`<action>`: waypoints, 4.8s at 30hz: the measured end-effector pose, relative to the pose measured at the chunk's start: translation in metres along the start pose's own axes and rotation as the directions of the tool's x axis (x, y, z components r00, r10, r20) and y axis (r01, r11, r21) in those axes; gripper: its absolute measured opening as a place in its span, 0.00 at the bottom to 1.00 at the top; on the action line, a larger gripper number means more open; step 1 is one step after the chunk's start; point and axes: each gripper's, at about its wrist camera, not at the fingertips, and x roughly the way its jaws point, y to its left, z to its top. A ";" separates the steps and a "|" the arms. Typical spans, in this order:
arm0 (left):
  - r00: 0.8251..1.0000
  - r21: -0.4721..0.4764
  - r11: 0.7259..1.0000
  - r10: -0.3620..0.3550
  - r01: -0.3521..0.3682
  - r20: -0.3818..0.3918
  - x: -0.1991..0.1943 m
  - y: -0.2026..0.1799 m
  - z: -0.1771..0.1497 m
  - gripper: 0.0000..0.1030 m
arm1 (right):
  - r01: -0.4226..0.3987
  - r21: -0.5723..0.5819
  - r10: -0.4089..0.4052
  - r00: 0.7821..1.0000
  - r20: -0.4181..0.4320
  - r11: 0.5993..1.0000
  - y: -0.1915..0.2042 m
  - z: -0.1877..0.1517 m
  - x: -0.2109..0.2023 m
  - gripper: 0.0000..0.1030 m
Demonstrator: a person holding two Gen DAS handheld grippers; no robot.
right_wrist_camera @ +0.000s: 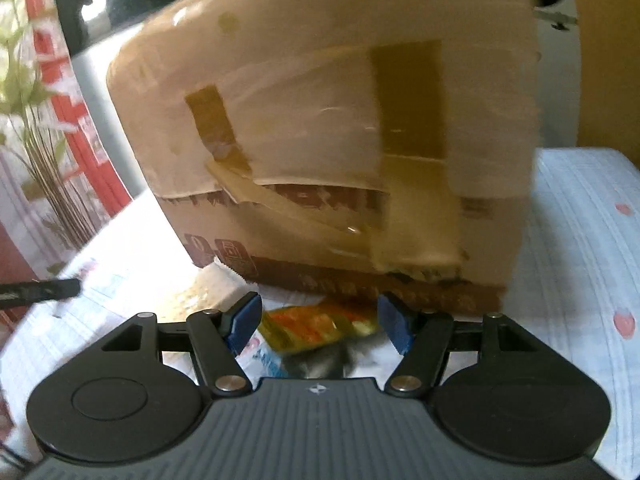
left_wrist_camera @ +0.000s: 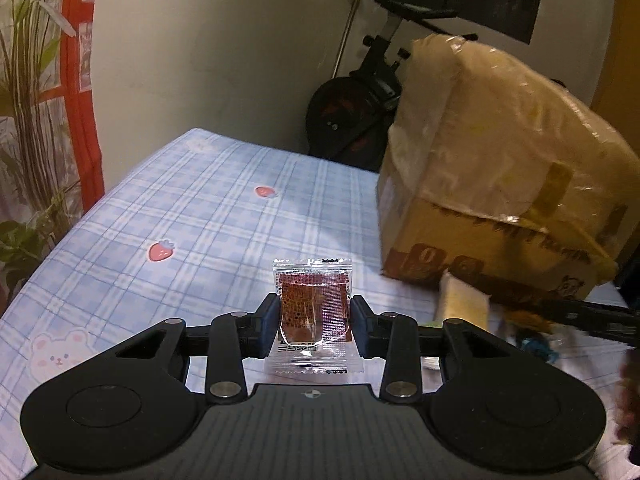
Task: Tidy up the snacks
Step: 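Grasp the brown jerky packet with the left tool while the right tool reaches the small wrappers, then pinch the thin orange wrapper with the right tool while the left tool holds the jerky, then carry both held snacks over the box and open both tools to drop them, then lower both tools to the table and close the right tool on the peanut pack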
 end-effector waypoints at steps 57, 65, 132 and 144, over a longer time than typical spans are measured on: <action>0.954 0.158 0.973 -0.198 0.165 0.224 -0.053 -0.067 0.071 0.39 | -0.327 -0.169 0.364 0.886 0.287 0.930 0.028 0.076 -0.114 0.01; 0.904 0.265 0.941 -0.289 0.209 0.315 -0.035 -0.120 0.150 0.39 | -0.172 -0.087 0.192 0.911 0.366 0.981 -0.003 0.144 -0.096 0.01; 0.896 -0.076 0.954 -0.299 0.291 -0.328 0.035 -0.160 -0.032 0.59 | -0.158 -0.302 0.142 0.987 -0.075 0.940 -0.066 -0.045 -0.029 0.23; 0.919 -0.045 0.976 -0.217 0.214 -0.330 0.047 -0.174 -0.046 0.61 | -0.197 -0.323 0.194 0.980 -0.043 0.925 -0.048 -0.063 -0.052 0.23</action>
